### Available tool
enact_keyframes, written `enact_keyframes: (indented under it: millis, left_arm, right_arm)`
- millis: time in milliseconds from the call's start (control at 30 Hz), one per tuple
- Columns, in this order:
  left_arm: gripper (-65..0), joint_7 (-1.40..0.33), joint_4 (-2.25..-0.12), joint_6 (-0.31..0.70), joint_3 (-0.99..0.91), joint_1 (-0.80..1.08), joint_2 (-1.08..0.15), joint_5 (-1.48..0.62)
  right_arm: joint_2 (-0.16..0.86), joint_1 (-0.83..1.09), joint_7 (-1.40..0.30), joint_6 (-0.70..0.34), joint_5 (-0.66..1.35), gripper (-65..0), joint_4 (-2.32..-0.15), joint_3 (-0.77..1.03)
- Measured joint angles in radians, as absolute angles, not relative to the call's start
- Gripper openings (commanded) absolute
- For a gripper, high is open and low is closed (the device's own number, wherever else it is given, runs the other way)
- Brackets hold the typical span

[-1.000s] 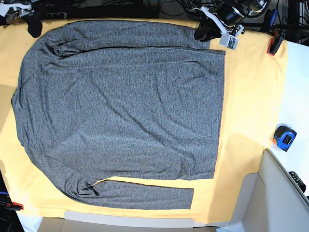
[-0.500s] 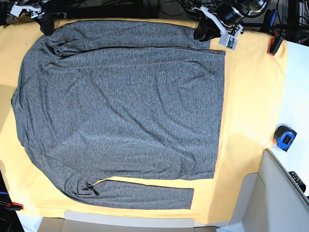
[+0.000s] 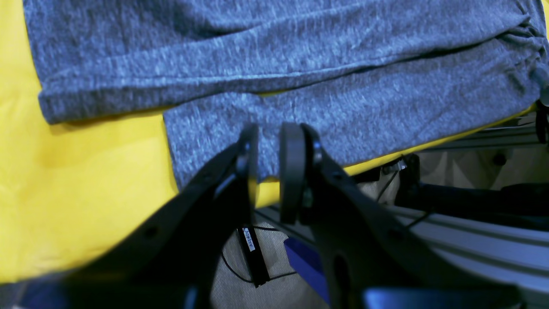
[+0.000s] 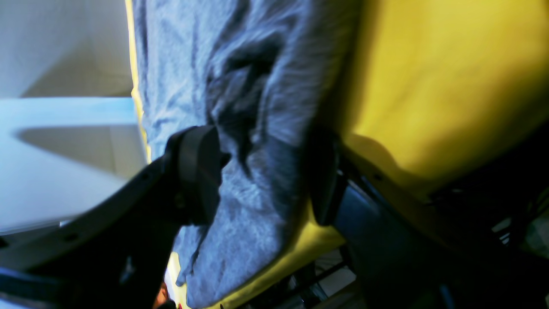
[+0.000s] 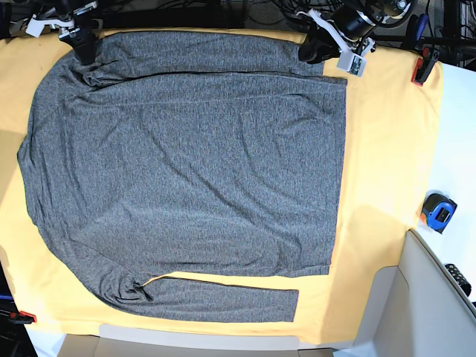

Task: Fold the T-shirt properly
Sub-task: 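Lower both grippers to the shoulder corners of the grey shirt, then grasp the shirt's shoulder edges with both grippers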

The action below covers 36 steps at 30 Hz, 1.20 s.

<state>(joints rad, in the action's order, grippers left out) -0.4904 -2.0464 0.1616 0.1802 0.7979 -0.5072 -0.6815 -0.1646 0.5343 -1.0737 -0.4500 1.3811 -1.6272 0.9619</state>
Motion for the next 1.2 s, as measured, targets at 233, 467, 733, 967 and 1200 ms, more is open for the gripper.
enact_keyframes:
  millis: [233,467,733,967,1200]
  left_arm:
    - [-55.5,-0.49,-2.046,0.161,0.18,0.798,-0.507,-0.682]
    - [-55.4,-0.491,-2.046,0.162,0.176,0.798,-0.502,-0.682]
    - [-45.7,-0.497,-2.046,0.165,0.129,0.803,-0.485,-0.789]
    - [-44.7,-0.617,-2.025,0.27,-0.065,0.803,-0.519,-1.192]
    - [-44.7,-0.838,-1.815,0.372,-0.192,0.763,-0.513,-1.431]
  right_arm:
    - [-0.164,0.515,-1.07,-0.461,1.327,-34.7,-1.628,0.961]
    - [-0.164,0.516,-1.077,-0.453,1.246,-65.0,-1.627,0.96]
    - [-0.157,0.516,-1.058,-0.464,1.199,-65.0,-1.629,0.91]
    - [-0.156,0.512,-1.054,-0.465,1.188,-65.0,-1.632,0.898]
    - [-0.157,0.51,-1.054,-0.464,1.188,-65.0,-1.633,0.898]
